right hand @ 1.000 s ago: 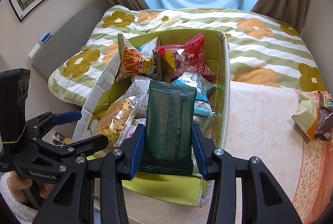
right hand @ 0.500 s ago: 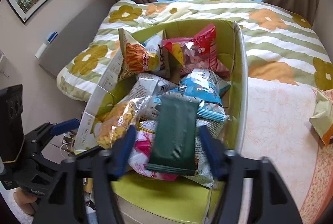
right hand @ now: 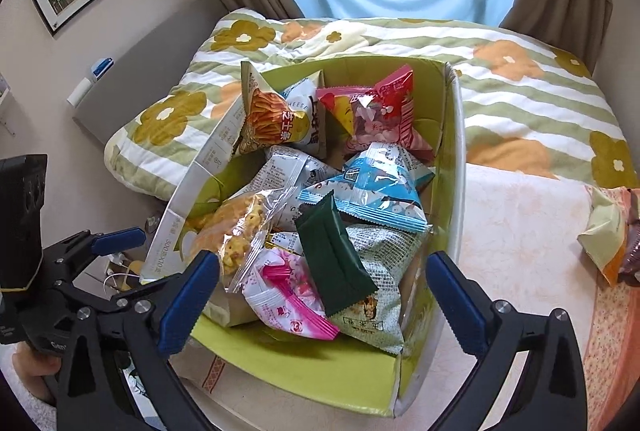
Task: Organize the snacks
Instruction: 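Carry both items into the box and open both tools, then move both tools back over the cream-orange and brown bags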
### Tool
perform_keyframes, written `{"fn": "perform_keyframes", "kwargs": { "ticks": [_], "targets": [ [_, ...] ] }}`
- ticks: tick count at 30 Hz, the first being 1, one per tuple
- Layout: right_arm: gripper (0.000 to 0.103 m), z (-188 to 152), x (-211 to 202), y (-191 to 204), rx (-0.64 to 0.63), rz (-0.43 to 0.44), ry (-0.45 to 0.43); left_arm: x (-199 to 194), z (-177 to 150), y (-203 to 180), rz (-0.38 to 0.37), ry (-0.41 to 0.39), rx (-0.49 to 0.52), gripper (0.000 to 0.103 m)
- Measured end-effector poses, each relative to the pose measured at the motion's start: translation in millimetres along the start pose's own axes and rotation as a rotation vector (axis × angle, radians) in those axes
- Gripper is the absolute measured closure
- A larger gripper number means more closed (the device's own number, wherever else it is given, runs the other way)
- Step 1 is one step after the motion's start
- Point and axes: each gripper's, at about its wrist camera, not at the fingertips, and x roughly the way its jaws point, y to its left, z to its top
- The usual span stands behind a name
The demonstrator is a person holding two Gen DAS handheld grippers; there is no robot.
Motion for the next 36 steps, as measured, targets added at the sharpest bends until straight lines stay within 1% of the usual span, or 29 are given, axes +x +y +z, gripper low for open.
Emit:
{"fn": "perform_keyframes", "kwargs": {
  "ticks": [4,8,10,12,15,16,18,21,23,25,28,33,36],
  "targets": [
    [0.000,-6.7,-14.2,1.6,0.010,-0.037,-0.026,-3.8,-4.1,-8.2,-0.003,-0.022,0.041,0.001],
    [0.000,-16.0,-30.2,-7.6,0.073,-0.063,-0.046,-9.5,-6.8,-25.1,-0.031,-0.050,0.089,0.001],
    [0.000,-21.9,-43.2,-13.9,0.099,-0.089,-0.071,-11.9,-4.7,-36.4,-0.043,-0.058,0.103,0.001],
    [0.000,-27.0,-58.6,-23.7,0.113,-0.131,-0.106,-15.5,-1.8,-49.2,-0.063,-0.067,0.119,0.001],
    [0.000,-32.0,-80.7,-37.0,0.100,-0.203,-0.171,-18.4,3.0,-73.6,-0.065,-0.080,0.149,0.001],
    [0.000,-33.5,-88.3,-44.2,0.096,-0.240,-0.187,-17.7,5.0,-83.0,-0.068,-0.082,0.159,0.001],
    [0.000,-35.1,-97.4,-58.6,0.101,-0.280,-0.203,-15.3,9.1,-104.1,-0.075,-0.086,0.179,0.001],
    [0.000,-40.0,-112.6,-94.3,0.132,-0.318,-0.222,-10.3,14.7,-138.5,-0.075,-0.094,0.203,0.001],
    [0.000,-43.6,-118.6,-119.7,0.155,-0.338,-0.218,-2.0,20.2,-165.3,-0.079,-0.079,0.208,0.001],
    [0.000,-46.5,-124.5,-145.3,0.174,-0.359,-0.207,7.9,25.3,-193.0,-0.101,-0.064,0.213,0.001],
    [0.000,-52.0,-136.9,-186.7,0.199,-0.377,-0.197,28.2,34.7,-236.9,-0.103,-0.040,0.239,0.001],
    [0.000,-55.9,-153.3,-254.0,0.237,-0.367,-0.184,65.4,47.0,-310.0,-0.146,0.015,0.248,0.001],
    [0.000,-55.4,-156.7,-284.3,0.231,-0.353,-0.176,87.5,49.9,-350.6,-0.146,0.050,0.257,0.001]
  ]
}}
